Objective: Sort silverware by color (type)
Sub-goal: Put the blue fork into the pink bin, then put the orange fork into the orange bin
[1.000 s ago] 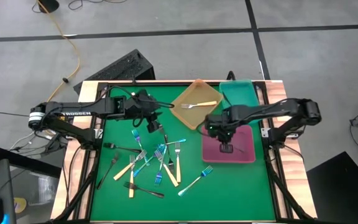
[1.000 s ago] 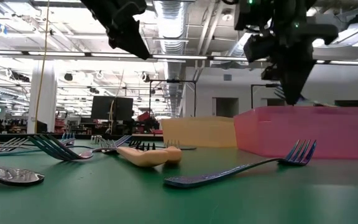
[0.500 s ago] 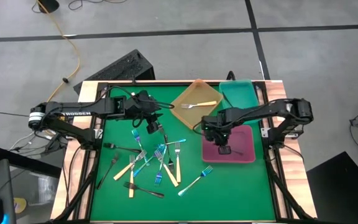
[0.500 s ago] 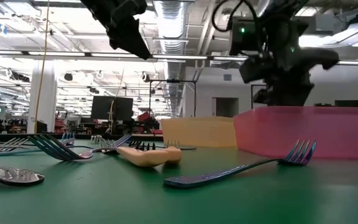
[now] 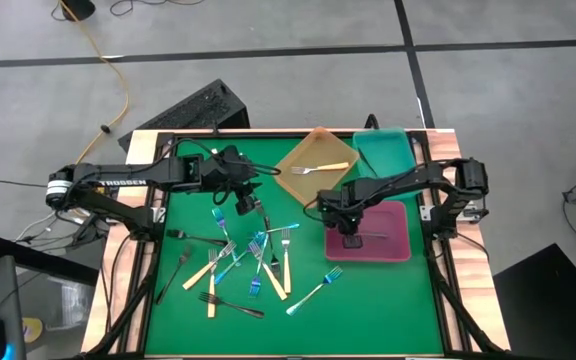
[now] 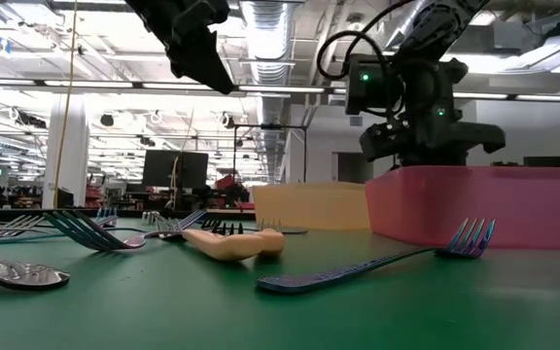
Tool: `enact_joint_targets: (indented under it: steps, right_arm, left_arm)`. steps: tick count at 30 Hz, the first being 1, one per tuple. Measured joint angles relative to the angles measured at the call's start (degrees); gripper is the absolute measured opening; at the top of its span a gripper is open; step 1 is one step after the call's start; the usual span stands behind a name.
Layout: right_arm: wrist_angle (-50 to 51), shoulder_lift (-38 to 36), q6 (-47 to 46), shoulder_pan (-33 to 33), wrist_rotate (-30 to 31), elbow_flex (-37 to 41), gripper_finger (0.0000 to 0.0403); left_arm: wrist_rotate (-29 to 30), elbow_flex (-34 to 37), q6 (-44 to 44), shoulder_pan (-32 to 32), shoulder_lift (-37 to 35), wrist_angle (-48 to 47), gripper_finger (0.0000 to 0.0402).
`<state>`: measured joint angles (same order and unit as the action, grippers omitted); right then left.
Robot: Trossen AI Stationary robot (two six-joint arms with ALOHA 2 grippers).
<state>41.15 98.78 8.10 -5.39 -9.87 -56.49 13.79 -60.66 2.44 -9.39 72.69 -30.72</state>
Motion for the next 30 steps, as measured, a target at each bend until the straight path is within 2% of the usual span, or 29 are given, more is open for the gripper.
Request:
enact_joint_targets:
  steps: [13,24,30]
  right_arm:
    - [-0.9,-0.3,-1.5,0.1,-0.4,0.0,0.0084]
    - [0.3,-0.3,-3.6,0.1,-0.8,-0.7,0.0188]
    - [6.1,-0.3,-3.4,0.1,-0.8,-4.9,0.0207]
  left_arm:
    - [0.2,0.0,-0.2,0.0,0.0,-0.3,0.0107]
    - [0.4,0.0,-0.2,0.0,0.0,-0.2,0.0107]
    - [0.4,0.0,-0.2,0.0,0.0,-0.2,0.0107]
